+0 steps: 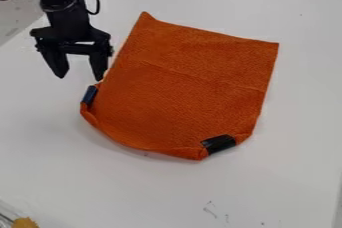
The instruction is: Fold the cloth from bottom left to top right
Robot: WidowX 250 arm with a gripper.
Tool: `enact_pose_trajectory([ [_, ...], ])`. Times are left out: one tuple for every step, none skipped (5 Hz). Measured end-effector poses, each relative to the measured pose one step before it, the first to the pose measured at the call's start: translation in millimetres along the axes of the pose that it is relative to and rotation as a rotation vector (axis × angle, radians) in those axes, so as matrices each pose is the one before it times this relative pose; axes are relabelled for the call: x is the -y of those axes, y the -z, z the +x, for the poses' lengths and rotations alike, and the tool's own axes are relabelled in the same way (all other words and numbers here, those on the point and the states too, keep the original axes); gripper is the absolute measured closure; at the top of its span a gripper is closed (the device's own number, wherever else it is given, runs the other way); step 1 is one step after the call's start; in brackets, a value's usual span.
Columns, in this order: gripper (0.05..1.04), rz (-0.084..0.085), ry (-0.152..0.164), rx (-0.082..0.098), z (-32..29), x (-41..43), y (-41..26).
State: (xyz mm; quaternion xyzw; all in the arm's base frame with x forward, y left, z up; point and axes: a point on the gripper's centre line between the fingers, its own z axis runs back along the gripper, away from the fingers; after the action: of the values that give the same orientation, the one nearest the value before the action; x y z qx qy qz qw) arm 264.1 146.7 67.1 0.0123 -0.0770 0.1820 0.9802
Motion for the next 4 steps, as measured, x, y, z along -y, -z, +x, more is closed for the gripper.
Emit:
enact_pose_trajectory([
  [0.082,-0.0343,-0.0065,-0.0129,-0.43,-10.54,23.60],
  [0.082,-0.0015,-0.0075,-0.0225,0.07,-10.92,11.33],
  [0.082,-0.0296,-0.0040,-0.0101,3.92,-5.63,13.87],
  [0.082,-0.0223,0.0091,-0.0140,5.32,-0.20,8.24],
])
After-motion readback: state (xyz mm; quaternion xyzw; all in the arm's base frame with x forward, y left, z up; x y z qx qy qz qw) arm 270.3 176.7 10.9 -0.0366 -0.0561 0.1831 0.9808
